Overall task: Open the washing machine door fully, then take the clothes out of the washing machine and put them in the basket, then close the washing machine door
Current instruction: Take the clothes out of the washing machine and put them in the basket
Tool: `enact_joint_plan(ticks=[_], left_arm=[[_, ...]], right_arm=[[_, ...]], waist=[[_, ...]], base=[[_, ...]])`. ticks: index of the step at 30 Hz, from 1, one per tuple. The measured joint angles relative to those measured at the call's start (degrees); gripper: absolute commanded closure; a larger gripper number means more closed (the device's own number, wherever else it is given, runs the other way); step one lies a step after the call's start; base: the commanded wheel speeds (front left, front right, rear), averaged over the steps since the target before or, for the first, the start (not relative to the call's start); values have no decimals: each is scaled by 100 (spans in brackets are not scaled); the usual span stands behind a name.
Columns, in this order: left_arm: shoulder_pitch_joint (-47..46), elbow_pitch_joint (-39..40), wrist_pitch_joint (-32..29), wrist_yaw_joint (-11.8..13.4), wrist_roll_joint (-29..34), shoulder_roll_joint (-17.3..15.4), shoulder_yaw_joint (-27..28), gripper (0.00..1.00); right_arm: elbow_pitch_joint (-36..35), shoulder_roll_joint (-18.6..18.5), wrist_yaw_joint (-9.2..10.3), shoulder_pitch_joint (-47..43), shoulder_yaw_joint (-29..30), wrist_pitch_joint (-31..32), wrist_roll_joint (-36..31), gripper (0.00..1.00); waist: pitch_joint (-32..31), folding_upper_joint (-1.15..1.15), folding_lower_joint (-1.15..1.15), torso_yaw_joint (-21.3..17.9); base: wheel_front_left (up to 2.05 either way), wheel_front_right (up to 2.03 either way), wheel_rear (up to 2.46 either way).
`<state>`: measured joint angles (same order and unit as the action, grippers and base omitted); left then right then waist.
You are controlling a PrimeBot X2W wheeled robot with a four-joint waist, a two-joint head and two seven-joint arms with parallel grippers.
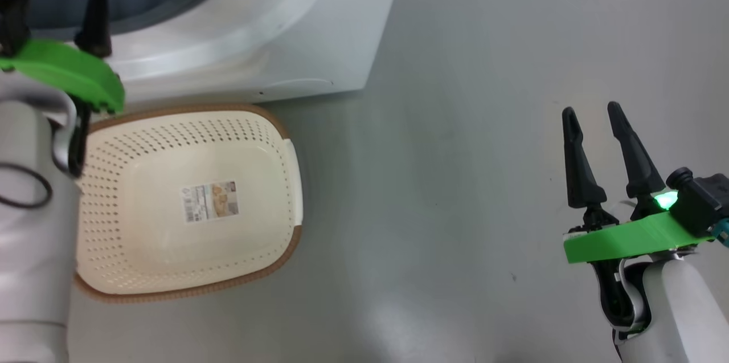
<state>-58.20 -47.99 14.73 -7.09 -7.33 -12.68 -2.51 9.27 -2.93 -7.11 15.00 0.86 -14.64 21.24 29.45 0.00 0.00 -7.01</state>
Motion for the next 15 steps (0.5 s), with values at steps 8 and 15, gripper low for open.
enact_joint_plan(ticks=[8,15], left_arm=[[-1049,-883,0,20,255,-254,-146,0],[-1639,-1392,0,110,417,-497,-299,0]], right_arm=[[-33,1,-1,205,-135,0,93,0],[-43,2,0,310,-161,0,202,0]], waist=[[459,0,0,-226],[714,0,0,-471]], base=[[0,0,0],[0,0,0]])
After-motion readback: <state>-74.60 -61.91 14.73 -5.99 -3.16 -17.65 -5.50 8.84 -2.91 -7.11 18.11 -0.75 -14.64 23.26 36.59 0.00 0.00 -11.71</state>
